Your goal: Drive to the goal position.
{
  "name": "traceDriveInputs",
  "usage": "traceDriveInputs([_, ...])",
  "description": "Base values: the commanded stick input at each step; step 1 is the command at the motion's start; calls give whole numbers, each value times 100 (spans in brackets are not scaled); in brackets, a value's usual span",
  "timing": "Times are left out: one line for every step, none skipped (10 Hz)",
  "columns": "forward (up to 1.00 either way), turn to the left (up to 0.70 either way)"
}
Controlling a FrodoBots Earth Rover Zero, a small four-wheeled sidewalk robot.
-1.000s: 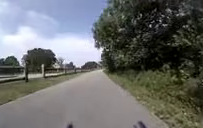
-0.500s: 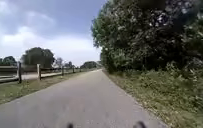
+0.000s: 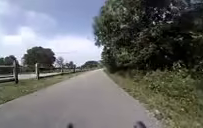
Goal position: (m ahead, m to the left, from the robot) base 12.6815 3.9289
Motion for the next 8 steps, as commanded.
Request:
traceDriveInputs([70,0])
traceDriveInputs([70,0])
traceDriveInputs([70,0])
traceDriveInputs([70,0])
traceDriveInputs([70,0])
traceDriveInputs([70,0])
traceDriveInputs([70,0])
traceDriveInputs([70,0])
